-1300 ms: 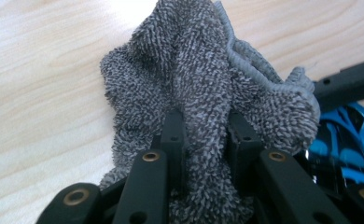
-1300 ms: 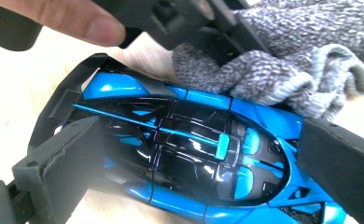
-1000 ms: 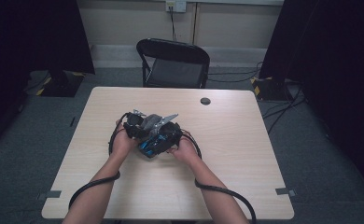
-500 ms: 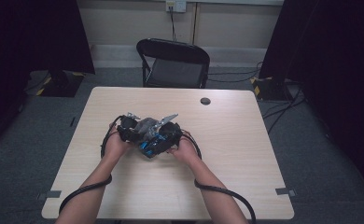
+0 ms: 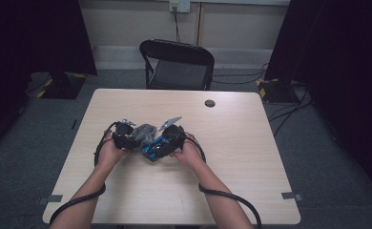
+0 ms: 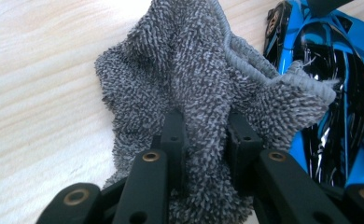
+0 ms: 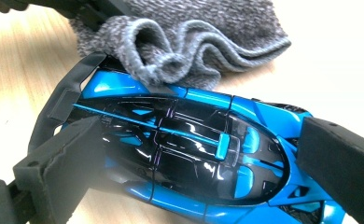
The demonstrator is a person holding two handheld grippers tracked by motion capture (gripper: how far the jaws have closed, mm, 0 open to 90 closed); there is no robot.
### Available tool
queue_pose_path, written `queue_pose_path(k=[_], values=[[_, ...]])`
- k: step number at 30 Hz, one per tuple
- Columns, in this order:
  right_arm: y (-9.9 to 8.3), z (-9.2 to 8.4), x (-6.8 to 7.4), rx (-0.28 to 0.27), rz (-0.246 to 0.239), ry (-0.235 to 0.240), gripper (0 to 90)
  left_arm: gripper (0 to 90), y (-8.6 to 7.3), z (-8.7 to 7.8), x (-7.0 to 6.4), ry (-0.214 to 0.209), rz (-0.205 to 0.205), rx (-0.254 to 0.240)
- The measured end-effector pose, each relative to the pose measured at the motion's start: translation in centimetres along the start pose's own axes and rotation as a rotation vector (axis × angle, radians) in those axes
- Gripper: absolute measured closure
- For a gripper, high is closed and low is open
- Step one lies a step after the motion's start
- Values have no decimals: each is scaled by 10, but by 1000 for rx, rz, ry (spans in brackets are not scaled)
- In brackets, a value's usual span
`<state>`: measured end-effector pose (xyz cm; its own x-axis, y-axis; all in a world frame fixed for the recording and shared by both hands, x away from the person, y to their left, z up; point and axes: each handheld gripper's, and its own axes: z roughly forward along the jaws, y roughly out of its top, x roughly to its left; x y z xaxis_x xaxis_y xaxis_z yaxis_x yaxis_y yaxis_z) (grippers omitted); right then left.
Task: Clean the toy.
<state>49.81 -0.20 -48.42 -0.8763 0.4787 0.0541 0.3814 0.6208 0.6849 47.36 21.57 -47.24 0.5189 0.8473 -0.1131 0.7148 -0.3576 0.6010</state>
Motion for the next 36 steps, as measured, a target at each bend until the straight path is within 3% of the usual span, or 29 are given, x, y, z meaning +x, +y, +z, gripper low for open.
queue_pose_path(k=[18,36], values=[[1,0,0,5,-3,0,9,728,-15,-16,1,14,-10,28],[2,0,0,10,-3,-3,10,730,-33,-38,13,5,-23,38]])
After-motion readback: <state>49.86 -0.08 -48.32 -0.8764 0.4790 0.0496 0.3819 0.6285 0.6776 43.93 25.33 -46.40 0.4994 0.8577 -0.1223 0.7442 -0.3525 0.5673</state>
